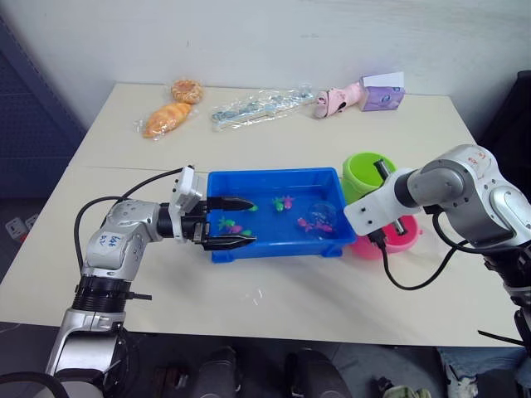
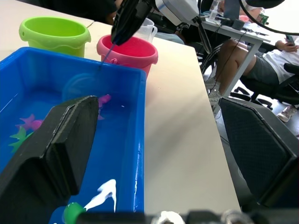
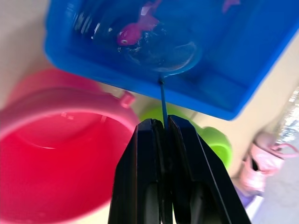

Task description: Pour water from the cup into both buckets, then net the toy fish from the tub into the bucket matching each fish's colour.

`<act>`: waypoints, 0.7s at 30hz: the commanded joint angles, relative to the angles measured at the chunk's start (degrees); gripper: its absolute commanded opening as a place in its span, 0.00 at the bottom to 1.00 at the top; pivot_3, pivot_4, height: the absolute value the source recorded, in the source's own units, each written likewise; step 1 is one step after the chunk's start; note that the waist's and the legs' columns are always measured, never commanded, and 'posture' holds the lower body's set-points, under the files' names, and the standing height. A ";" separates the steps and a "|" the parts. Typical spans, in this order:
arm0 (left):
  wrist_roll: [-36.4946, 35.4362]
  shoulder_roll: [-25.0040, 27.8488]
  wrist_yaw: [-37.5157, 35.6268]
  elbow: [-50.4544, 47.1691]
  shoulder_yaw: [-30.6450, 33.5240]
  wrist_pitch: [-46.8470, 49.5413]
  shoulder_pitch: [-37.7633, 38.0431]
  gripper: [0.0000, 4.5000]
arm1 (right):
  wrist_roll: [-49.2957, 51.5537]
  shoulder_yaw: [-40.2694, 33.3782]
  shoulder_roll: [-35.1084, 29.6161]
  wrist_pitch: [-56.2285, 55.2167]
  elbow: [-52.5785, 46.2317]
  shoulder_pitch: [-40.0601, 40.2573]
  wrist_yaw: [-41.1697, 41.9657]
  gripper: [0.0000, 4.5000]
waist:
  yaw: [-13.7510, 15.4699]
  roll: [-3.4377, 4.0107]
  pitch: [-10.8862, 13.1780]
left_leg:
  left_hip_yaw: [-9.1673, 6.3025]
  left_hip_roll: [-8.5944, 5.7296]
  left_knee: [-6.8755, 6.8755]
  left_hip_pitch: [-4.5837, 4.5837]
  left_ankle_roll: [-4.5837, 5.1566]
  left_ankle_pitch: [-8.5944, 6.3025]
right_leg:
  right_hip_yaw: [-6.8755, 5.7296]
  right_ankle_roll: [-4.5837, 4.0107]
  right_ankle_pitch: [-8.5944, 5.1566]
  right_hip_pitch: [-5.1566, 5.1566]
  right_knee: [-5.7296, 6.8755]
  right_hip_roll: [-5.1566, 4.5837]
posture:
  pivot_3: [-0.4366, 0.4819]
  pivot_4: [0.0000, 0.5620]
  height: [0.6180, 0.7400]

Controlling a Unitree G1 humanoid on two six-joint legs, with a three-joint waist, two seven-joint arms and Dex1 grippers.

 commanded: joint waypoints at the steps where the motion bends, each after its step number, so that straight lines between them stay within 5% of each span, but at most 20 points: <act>1: -0.85 0.27 -0.47 -1.22 0.34 -0.36 -0.33 0.98 | 0.94 -2.55 -1.44 2.90 -2.09 0.14 2.86 0.00 | -0.01 0.00 0.00 | -0.01 0.00 0.00 0.00 0.00 0.00 | -0.01 0.00 0.00 0.00 0.00 0.00 | 0.48 0.27 1.00; 15: -0.65 1.38 -0.79 -1.43 0.65 -0.78 0.88 0.98 | 12.76 -6.20 0.48 27.55 -7.87 2.65 8.36 0.00 | -0.10 0.00 0.00 | -0.03 0.00 0.01 0.01 -0.01 0.00 | -0.01 0.00 0.00 0.00 0.03 0.00 | 0.48 0.27 1.00; 21: -0.51 1.64 -0.69 -1.30 0.88 -1.15 1.23 0.98 | 16.66 -9.06 1.26 32.39 -5.00 2.85 4.34 0.00 | -0.10 0.00 0.00 | -0.03 0.01 0.00 0.01 -0.01 0.01 | 0.00 0.00 0.00 0.00 0.02 0.00 | 0.48 0.27 1.00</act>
